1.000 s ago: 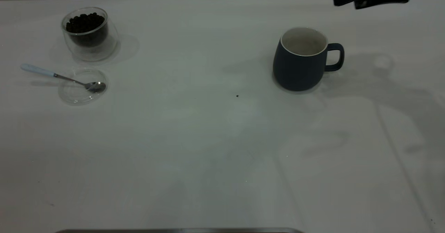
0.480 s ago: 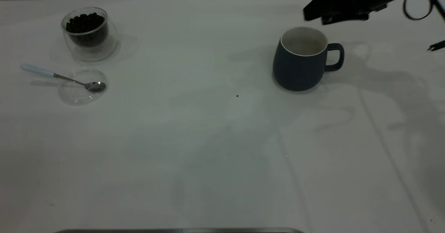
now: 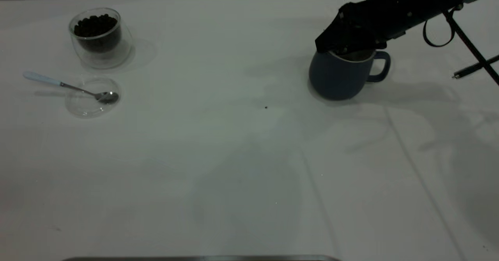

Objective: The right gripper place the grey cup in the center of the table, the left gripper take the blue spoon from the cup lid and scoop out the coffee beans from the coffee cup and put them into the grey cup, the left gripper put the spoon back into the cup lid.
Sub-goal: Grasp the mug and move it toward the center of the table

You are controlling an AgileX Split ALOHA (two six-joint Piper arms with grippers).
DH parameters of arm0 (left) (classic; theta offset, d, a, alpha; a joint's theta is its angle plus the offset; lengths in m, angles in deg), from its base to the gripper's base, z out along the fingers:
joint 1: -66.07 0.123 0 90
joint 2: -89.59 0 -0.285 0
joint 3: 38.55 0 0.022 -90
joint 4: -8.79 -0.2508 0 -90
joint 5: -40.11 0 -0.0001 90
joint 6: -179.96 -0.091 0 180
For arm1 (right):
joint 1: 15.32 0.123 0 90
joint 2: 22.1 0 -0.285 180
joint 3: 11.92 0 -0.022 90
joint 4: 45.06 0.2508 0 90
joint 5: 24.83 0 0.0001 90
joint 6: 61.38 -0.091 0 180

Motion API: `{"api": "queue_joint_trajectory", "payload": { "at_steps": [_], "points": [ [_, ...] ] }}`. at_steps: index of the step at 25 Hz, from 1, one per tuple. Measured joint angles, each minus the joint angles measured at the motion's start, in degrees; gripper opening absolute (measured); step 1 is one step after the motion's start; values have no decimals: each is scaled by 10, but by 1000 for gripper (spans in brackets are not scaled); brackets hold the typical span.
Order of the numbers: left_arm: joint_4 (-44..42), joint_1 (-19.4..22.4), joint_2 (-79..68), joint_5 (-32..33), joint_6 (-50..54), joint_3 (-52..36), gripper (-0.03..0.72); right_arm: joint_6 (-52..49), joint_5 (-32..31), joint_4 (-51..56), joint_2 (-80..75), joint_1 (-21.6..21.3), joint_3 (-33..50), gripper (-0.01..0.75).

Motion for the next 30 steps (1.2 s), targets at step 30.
{"api": "queue_joint_trajectory", "payload": {
  "at_steps": [30],
  "points": [
    [0,0,0,0,1,0,534,17,50,75,-15,94,-19,402]
  ]
}}
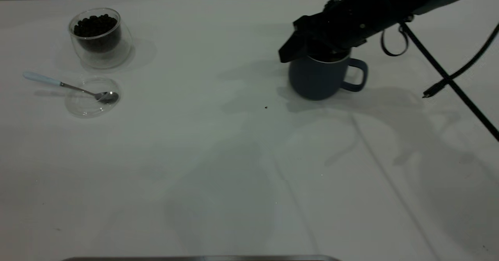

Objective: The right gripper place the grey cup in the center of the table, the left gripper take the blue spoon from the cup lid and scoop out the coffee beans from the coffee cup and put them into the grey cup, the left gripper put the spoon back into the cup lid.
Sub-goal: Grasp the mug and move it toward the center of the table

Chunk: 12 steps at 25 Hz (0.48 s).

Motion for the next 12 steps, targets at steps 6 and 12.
{"api": "queue_joint_trajectory", "payload": {
  "at_steps": [6,12],
  "points": [
    [0,0,0,0,0,0,534,-1,-2,2,-2,31,-53,402],
    [0,0,0,0,-1,0,534,-9,-2,2,-2,60,-82,402]
  ]
}}
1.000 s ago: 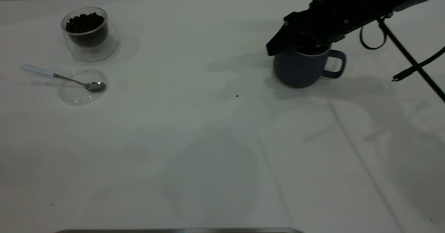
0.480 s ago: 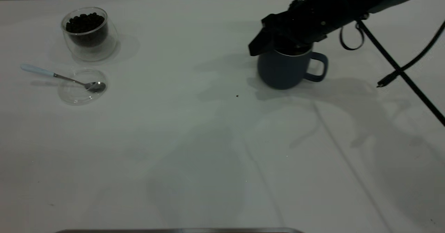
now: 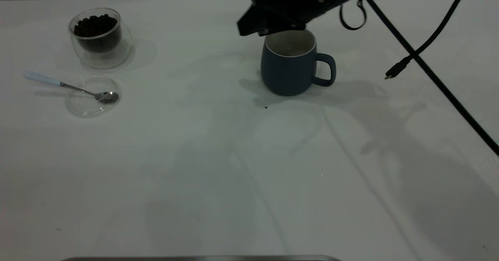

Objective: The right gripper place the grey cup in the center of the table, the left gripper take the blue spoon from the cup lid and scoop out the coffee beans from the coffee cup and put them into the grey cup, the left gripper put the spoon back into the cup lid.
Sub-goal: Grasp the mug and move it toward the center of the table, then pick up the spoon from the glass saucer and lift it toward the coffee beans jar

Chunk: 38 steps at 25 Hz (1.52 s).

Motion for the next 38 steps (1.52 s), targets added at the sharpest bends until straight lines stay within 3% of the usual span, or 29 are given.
{"api": "queue_joint_trajectory", "payload": {
  "at_steps": [9,13,20,26,31,38],
  "points": [
    [0,0,0,0,0,0,534,-12,-6,-7,-10,22,-6,402],
    [0,0,0,0,0,0,534,-39,-21,-80,3,13,-9,402],
    [0,0,0,0,0,0,534,-132,-49,-250,58,-75,-12,402],
    [0,0,0,0,0,0,534,-142,-122,-416,68,-140,-12,402],
    [0,0,0,0,0,0,534,-119,-144,-469,58,-143,-12,402],
    [0,0,0,0,1,0,534,-53,-124,-410,15,-107,-12,402]
  ]
}}
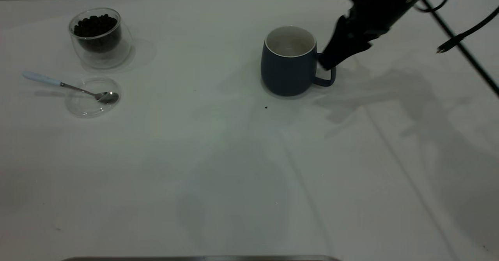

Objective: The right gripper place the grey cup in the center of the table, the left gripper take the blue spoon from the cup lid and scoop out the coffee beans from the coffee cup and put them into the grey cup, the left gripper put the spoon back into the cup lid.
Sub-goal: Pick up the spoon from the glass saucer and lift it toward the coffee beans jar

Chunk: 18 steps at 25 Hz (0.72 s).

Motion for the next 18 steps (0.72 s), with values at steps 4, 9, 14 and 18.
{"api": "queue_joint_trajectory", "payload": {
  "at_steps": [4,9,14,18],
  "points": [
    [0,0,0,0,0,0,534,44,54,46,-15,20,0,402],
    [0,0,0,0,0,0,534,82,100,109,-22,38,0,402],
    [0,0,0,0,0,0,534,151,126,184,-23,75,0,402],
    [0,0,0,0,0,0,534,199,135,246,-31,108,0,402]
  ]
}}
